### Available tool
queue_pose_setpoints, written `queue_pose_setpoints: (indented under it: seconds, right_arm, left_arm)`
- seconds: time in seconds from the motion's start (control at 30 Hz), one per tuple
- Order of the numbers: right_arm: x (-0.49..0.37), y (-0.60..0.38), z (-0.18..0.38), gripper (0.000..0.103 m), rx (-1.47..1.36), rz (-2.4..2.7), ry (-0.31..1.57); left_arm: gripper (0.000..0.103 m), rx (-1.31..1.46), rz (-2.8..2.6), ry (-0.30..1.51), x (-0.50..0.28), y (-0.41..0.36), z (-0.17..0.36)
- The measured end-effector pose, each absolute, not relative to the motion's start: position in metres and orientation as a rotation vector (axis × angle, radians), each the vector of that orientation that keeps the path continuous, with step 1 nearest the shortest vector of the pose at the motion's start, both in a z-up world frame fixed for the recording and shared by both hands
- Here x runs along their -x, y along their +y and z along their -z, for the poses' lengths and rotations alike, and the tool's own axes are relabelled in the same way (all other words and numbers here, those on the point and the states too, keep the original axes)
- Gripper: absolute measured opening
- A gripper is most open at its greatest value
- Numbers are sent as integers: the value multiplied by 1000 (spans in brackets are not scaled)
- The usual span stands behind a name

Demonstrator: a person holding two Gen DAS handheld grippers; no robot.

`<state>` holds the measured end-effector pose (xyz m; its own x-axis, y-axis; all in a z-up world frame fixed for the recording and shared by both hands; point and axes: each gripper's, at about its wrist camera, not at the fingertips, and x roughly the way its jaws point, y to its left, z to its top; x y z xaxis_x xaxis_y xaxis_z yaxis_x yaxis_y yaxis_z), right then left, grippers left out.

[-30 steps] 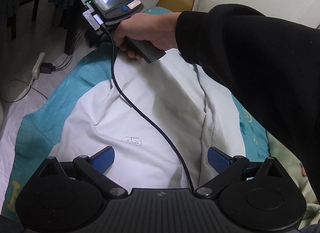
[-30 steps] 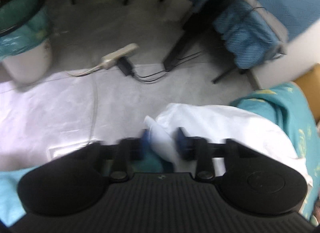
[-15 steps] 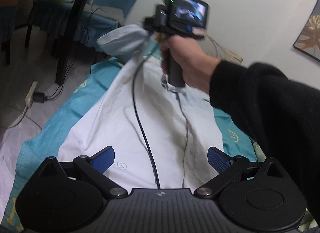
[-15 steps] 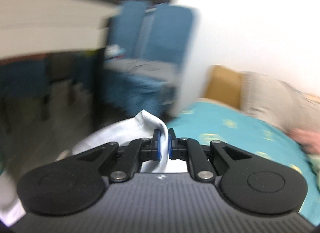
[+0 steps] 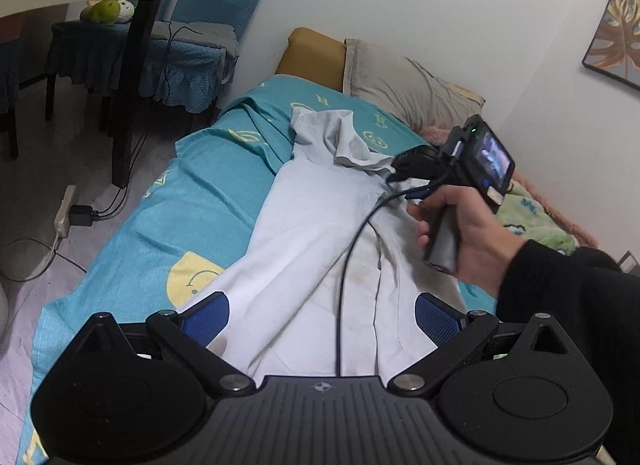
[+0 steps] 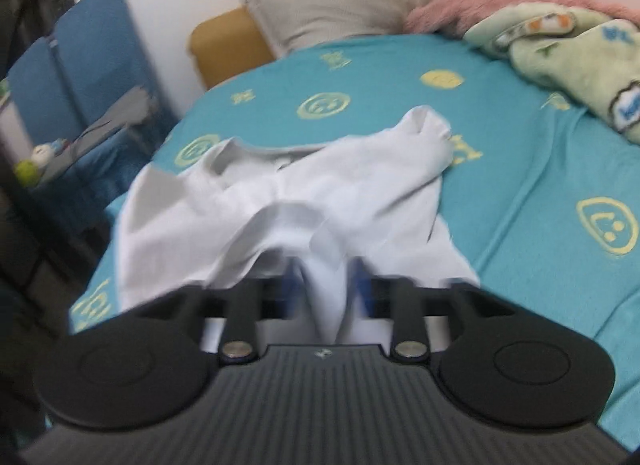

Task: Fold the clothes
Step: 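Fold the hem toward the collar with the right gripper and release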

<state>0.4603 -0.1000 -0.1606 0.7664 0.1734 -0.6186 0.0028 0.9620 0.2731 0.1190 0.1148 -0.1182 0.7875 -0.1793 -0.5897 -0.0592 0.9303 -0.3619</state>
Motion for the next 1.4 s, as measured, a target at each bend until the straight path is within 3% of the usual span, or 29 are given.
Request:
queue_pose_setpoints:
  seconds: [0.03,0.57,0.73,1.07,1.4]
  right_arm:
    - [-449,-99,156,76,-259,-115,673]
    - [-219,-156,37,77,-220,-200,531]
    - [-171,-178,26,77,-270,-204,520]
    - [-180,-235,41,77,-311,-93,437]
    - [-247,-255,93,77,-448,19,583]
  left_arm:
    - [100,364,67,664,-120,113,117]
    - [102,130,75,557,-82,65,78]
    - [102,202,151,641,-97,68,84]
    - [94,249,208,793,-238,54,108]
    - [89,310,67,753,-416,60,146]
